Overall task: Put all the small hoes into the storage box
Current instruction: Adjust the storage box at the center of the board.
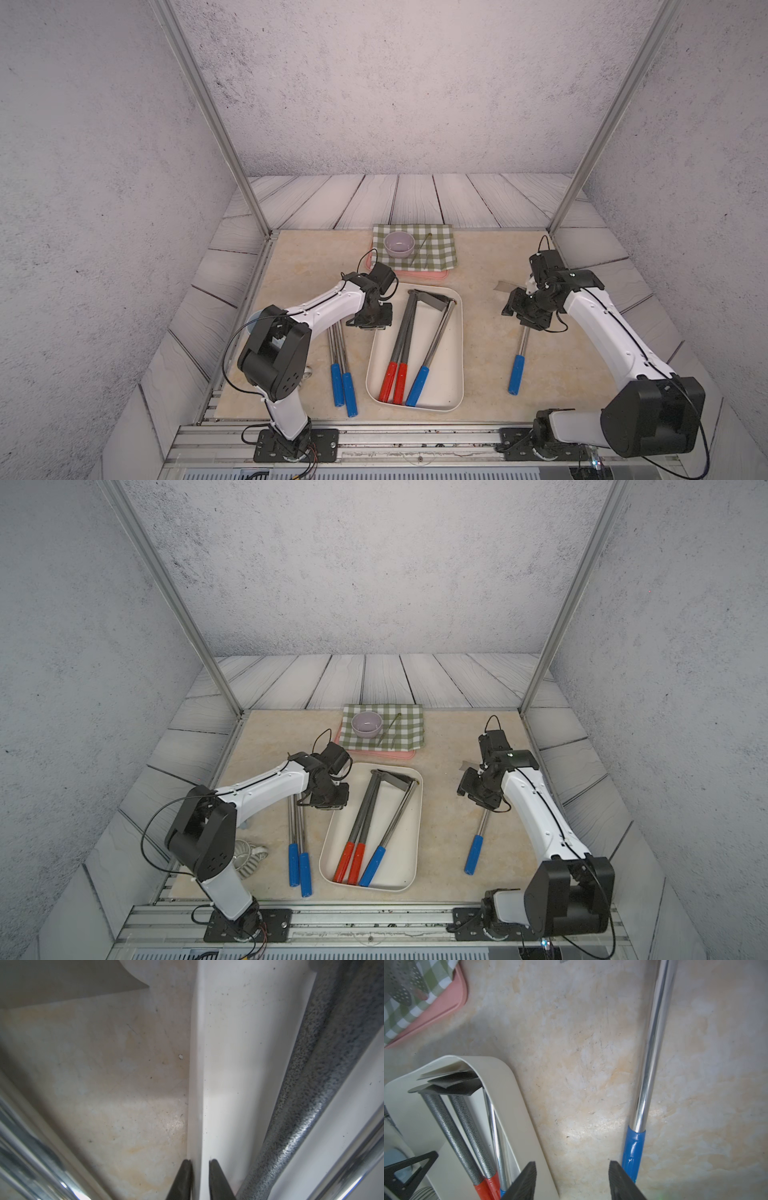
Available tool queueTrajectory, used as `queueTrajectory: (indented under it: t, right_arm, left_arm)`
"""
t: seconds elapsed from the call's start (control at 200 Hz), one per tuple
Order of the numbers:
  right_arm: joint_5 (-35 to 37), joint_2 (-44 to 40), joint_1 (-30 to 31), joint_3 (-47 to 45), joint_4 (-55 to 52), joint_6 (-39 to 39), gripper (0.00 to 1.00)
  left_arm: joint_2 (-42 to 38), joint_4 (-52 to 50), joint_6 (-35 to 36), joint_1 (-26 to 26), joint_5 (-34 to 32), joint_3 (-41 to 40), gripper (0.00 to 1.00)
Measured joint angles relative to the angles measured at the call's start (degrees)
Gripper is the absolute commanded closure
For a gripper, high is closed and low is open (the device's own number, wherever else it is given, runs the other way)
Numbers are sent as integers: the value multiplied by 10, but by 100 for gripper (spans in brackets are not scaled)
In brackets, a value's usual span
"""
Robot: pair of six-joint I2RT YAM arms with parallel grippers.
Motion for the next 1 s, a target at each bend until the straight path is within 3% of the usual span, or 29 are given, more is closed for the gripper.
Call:
queueTrajectory:
  t: [0.345,0.771,1.001]
  right_arm:
    - [49,36,-42,-3,-17,-11,30]
    - [62,94,-93,-34,10,-13,30]
    - [62,127,-103,-30,30,-13,30]
  left_arm:
    - [22,14,-21,-17,10,24,81]
    - [22,29,-53,-23,14,18,83]
    - [22,39,-75,-23,14,8,91]
